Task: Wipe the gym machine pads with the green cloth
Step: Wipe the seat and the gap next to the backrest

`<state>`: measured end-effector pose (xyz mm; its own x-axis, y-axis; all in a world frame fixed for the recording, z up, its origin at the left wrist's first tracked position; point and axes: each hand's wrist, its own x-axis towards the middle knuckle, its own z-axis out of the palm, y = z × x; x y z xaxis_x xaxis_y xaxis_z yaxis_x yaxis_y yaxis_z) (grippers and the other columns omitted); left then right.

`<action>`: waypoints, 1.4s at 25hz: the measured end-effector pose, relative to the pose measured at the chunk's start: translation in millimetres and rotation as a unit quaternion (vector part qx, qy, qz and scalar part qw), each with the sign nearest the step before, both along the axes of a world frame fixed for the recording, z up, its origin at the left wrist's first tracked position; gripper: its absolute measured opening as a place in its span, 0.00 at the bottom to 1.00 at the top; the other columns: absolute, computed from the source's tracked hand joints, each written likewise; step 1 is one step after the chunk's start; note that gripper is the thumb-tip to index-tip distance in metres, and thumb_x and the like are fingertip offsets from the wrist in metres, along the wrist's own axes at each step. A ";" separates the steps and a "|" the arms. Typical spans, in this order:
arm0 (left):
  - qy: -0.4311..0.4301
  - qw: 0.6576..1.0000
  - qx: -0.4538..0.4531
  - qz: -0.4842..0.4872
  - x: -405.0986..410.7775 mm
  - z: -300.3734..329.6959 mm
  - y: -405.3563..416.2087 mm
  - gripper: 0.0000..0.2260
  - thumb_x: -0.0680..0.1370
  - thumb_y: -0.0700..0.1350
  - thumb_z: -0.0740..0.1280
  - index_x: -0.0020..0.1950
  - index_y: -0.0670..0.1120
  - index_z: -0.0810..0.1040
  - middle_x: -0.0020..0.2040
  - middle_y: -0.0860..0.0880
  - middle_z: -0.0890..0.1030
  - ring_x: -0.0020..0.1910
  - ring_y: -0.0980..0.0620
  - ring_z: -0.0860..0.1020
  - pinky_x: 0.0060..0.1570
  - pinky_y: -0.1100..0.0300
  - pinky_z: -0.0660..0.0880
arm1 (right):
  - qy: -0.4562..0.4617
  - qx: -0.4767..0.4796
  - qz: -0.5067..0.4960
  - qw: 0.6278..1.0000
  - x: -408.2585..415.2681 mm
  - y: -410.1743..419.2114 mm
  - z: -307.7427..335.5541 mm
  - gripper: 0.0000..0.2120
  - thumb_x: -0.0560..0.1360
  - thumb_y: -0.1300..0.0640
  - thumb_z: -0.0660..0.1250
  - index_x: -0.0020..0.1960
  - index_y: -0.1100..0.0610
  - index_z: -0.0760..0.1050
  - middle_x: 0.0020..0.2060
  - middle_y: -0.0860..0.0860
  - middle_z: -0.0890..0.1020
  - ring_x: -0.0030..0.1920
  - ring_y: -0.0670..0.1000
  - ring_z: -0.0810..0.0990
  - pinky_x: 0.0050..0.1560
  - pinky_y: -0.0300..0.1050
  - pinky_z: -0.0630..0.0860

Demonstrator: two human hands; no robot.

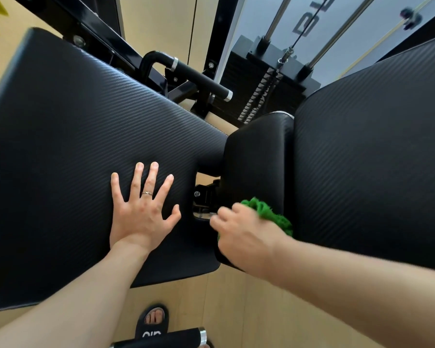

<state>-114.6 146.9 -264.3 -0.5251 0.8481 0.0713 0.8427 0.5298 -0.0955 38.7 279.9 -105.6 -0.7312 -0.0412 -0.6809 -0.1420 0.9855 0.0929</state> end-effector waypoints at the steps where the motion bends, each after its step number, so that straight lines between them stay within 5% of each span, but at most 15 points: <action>1: -0.005 1.000 0.001 0.001 0.9 0.8 0.1 0.32 0.78 0.65 0.53 0.80 0.54 0.64 0.83 0.44 0.58 0.83 0.40 0.53 0.76 0.29 0.45 | -0.004 -0.009 0.026 1.000 1.7 -0.7 -6.1 0.10 0.78 0.58 0.61 0.50 0.54 0.81 0.56 0.54 0.76 0.54 0.56 0.72 0.46 0.48 0.64; 6: 0.003 1.000 0.006 -0.005 0.0 -4.5 -0.7 0.32 0.78 0.65 0.53 0.80 0.54 0.63 0.84 0.44 0.57 0.83 0.40 0.53 0.77 0.29 0.43 | 0.050 0.064 0.041 0.996 -70.2 60.3 -58.9 0.15 0.82 0.54 0.57 0.63 0.52 0.78 0.63 0.50 0.76 0.64 0.54 0.71 0.62 0.47 0.68; 18: 0.012 1.000 -0.006 -0.006 -1.6 -7.8 -0.6 0.33 0.77 0.66 0.55 0.80 0.55 0.65 0.84 0.45 0.57 0.83 0.41 0.52 0.77 0.29 0.43 | 0.130 0.256 -0.145 0.947 -73.9 128.2 16.4 0.17 0.76 0.52 0.65 0.63 0.57 0.76 0.58 0.57 0.72 0.56 0.58 0.70 0.49 0.52 0.67; 22: 0.008 1.000 -0.008 -0.005 -1.2 -5.0 0.2 0.33 0.77 0.66 0.55 0.80 0.55 0.65 0.83 0.45 0.58 0.83 0.41 0.53 0.77 0.29 0.44 | 0.127 0.206 -0.154 0.958 -43.8 66.4 9.0 0.16 0.77 0.57 0.60 0.63 0.59 0.74 0.55 0.58 0.72 0.53 0.59 0.70 0.46 0.53 0.64; 27: 0.005 1.000 -0.002 -0.005 -0.4 -2.7 0.1 0.32 0.77 0.65 0.54 0.79 0.54 0.66 0.83 0.44 0.60 0.83 0.40 0.55 0.77 0.29 0.45 | 0.014 0.095 -0.020 0.995 6.7 -46.1 -34.7 0.16 0.81 0.58 0.58 0.67 0.62 0.73 0.54 0.60 0.72 0.52 0.59 0.70 0.47 0.52 0.65; 31: -0.005 1.000 0.003 -0.005 -0.7 -1.4 -0.5 0.32 0.77 0.65 0.54 0.80 0.53 0.65 0.83 0.43 0.59 0.82 0.39 0.55 0.76 0.28 0.45 | 0.035 0.035 0.091 0.995 -0.8 -30.3 -55.7 0.16 0.81 0.55 0.60 0.66 0.56 0.76 0.58 0.56 0.75 0.56 0.58 0.72 0.52 0.49 0.67; 35: 0.000 1.000 0.008 -0.008 -0.4 -4.8 -0.3 0.33 0.77 0.65 0.54 0.80 0.54 0.64 0.83 0.43 0.58 0.83 0.40 0.53 0.77 0.29 0.44 | 0.029 0.042 0.041 0.998 -38.7 -11.7 -89.9 0.17 0.81 0.50 0.61 0.67 0.52 0.75 0.62 0.52 0.77 0.62 0.55 0.72 0.61 0.48 0.66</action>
